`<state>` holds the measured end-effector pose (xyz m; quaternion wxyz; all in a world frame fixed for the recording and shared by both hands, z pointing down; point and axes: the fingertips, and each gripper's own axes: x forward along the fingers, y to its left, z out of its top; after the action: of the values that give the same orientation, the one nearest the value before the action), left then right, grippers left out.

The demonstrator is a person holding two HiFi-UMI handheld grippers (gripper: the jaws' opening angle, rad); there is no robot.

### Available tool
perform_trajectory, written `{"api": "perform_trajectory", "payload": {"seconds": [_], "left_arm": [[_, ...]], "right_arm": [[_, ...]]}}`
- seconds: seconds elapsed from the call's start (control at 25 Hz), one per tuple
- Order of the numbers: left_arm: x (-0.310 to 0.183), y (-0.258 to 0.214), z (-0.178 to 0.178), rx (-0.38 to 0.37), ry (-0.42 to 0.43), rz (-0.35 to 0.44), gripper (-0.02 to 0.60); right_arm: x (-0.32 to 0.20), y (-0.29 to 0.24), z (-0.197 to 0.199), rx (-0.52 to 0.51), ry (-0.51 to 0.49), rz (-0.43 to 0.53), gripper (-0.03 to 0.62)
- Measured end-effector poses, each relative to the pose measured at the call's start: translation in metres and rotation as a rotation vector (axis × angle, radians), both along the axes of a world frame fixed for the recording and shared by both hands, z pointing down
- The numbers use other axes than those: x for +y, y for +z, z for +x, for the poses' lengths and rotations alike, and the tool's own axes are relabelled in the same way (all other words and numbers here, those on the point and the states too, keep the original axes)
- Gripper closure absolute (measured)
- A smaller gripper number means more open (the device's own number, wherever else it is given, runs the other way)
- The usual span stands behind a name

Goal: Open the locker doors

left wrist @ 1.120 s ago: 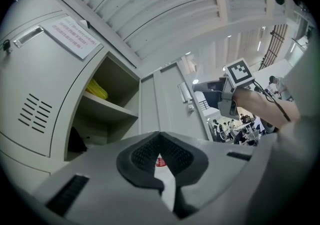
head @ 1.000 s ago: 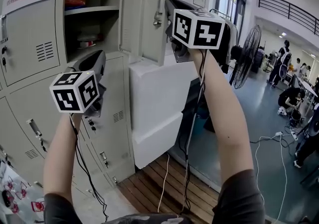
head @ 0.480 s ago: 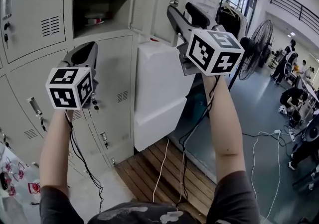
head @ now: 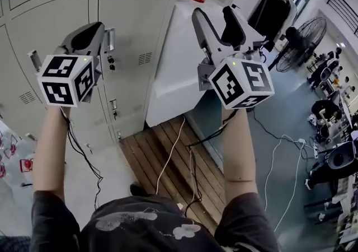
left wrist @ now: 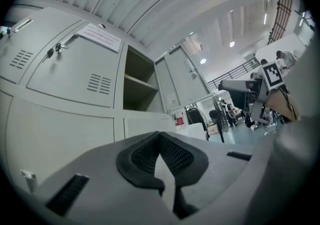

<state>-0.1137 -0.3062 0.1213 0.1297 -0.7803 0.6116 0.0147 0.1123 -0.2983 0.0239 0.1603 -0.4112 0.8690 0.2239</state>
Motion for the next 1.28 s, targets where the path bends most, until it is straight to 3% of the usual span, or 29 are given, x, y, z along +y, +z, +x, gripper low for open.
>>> {"api": "perform_trajectory", "payload": {"seconds": [0.28, 0.44, 0.6, 1.04, 1.28], "left_arm": [[0.006, 0.083, -0.051, 0.025, -0.043, -0.091, 0.573], [0.019, 0.121, -0.087, -0.007, -0.094, -0.107, 0.572], [0.03, 0.153, -0.121, 0.037, -0.172, -0.142, 0.572], [0.015, 0.199, -0.131, 0.09, -0.259, -0.187, 0.572], [0.008, 0.215, -0.157, 0.173, -0.337, -0.202, 0.572]], "right_arm": [[0.003, 0.094, -0.064, 0.059, -0.057, -0.092, 0.286], [-0.008, 0.144, -0.097, 0.067, -0.087, -0.153, 0.286], [-0.024, 0.186, -0.134, 0.082, -0.151, -0.238, 0.286], [-0.085, 0.242, -0.241, 0.146, -0.348, -0.318, 0.287], [-0.102, 0.254, -0.273, 0.203, -0.395, -0.311, 0.287]]}}
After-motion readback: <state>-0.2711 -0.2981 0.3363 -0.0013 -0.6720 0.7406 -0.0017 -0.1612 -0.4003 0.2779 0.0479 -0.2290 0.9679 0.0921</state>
